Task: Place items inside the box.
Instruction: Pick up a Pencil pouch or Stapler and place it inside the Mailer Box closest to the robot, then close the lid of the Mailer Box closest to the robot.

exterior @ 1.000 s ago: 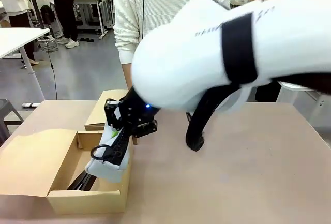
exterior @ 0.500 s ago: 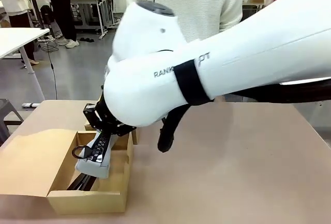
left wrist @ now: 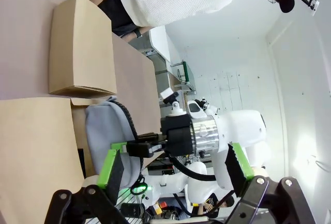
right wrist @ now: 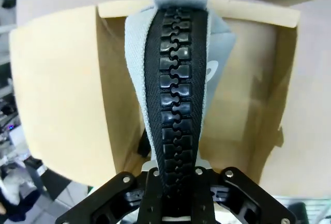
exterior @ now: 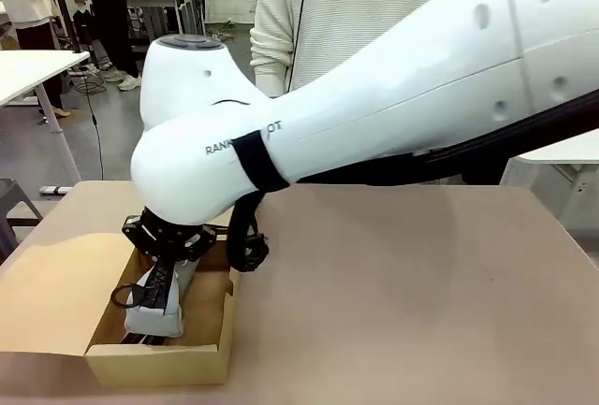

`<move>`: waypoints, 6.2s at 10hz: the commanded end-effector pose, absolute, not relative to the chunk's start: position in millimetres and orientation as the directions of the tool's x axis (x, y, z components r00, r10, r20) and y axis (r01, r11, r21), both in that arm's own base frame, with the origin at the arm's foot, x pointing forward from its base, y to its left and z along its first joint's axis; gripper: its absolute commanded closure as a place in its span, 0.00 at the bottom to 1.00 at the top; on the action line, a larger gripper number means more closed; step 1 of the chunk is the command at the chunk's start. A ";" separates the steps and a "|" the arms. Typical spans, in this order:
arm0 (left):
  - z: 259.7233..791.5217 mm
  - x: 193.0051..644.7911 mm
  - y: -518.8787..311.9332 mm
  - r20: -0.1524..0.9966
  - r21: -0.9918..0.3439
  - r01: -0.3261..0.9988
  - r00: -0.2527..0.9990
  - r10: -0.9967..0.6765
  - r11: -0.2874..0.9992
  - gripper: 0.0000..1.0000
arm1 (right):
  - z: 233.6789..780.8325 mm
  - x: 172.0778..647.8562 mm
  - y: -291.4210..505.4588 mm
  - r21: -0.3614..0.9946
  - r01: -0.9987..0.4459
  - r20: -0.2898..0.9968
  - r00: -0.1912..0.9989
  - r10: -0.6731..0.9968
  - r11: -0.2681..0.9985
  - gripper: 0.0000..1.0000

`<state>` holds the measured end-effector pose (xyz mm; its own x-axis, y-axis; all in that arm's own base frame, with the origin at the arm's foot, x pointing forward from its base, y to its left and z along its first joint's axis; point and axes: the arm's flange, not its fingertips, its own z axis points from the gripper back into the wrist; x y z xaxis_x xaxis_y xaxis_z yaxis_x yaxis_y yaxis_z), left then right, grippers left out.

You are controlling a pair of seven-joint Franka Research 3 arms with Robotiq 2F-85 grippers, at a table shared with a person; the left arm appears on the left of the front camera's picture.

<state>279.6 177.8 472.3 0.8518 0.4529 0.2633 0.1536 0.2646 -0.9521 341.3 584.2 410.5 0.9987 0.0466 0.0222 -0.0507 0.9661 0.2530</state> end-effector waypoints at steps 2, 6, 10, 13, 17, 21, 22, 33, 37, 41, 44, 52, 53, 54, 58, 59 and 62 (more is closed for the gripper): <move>472.8 278.8 176.6 0.281 -0.951 0.180 0.844 0.457 0.251 0.00 | 398.8 353.7 605.9 0.173 -0.038 0.020 0.999 0.035 0.984 0.92; 472.8 278.8 176.6 0.281 -0.951 0.180 0.844 0.457 0.251 0.00 | 374.0 363.0 606.1 0.134 -0.079 -0.016 0.997 0.082 0.988 0.92; 472.8 278.8 176.6 0.281 -0.951 0.180 0.844 0.457 0.251 0.00 | 370.1 364.2 601.0 0.118 -0.087 -0.028 0.995 0.091 0.989 0.84; 472.8 278.8 176.6 0.281 -0.951 0.180 0.844 0.457 0.251 0.00 | 371.9 363.0 597.4 0.133 -0.104 -0.038 0.993 0.110 0.986 0.00; 472.8 278.8 176.6 0.281 -0.951 0.180 0.844 0.457 0.251 0.00 | 382.4 360.5 579.4 0.247 -0.146 -0.057 0.985 0.165 0.958 0.00; 472.8 278.8 176.6 0.281 -0.951 0.180 0.844 0.457 0.251 0.00 | 423.6 348.5 496.9 0.375 -0.150 -0.031 0.984 0.174 0.915 0.00; 472.8 278.8 176.6 0.281 -0.951 0.180 0.844 0.457 0.251 0.00 | 439.7 344.0 454.7 0.523 -0.167 -0.087 0.965 0.248 0.836 0.00; 472.8 278.8 176.6 0.281 -0.951 0.180 0.844 0.457 0.251 0.00 | 498.9 404.3 318.2 0.790 0.076 -0.182 0.977 0.114 0.609 0.00; 472.8 278.8 176.6 0.281 -0.951 0.180 0.844 0.457 0.251 0.00 | 502.1 388.9 127.2 0.928 0.147 -0.176 0.983 0.054 0.342 0.00; 472.8 278.8 176.6 0.281 -0.951 0.180 0.844 0.457 0.251 0.00 | 440.2 336.1 -14.1 0.998 0.002 0.009 0.986 -0.165 0.064 0.00; 472.8 278.8 176.6 0.281 -0.951 0.180 0.844 0.457 0.251 0.00 | 456.8 333.3 -13.0 0.989 0.077 -0.059 0.988 -0.140 0.125 0.00; 472.8 278.8 176.6 0.281 -0.951 0.180 0.844 0.457 0.251 0.00 | 456.8 333.3 -13.0 0.989 0.077 -0.059 0.988 -0.140 0.125 0.00; 472.8 278.8 176.6 0.281 -0.951 0.180 0.844 0.457 0.251 0.00 | 456.8 333.3 -13.0 0.989 0.077 -0.059 0.988 -0.140 0.125 0.00; 472.5 279.3 178.0 0.265 -0.952 0.155 0.851 0.453 0.266 0.00 | 456.8 333.3 -13.0 0.989 0.077 -0.059 0.988 -0.140 0.125 0.00; 467.9 303.1 78.8 0.745 -0.456 0.741 0.621 -0.243 0.493 0.00 | 456.8 333.3 -13.0 0.989 0.077 -0.059 0.988 -0.140 0.125 0.00; 453.8 304.7 62.9 0.809 -0.224 0.799 0.472 -0.351 0.558 0.00 | 456.8 333.3 -13.0 0.989 0.077 -0.059 0.988 -0.140 0.125 0.00; 418.5 320.7 59.9 0.807 0.143 0.748 0.291 -0.514 0.648 0.00 | 456.8 333.3 -13.0 0.989 0.077 -0.059 0.988 -0.140 0.125 0.00</move>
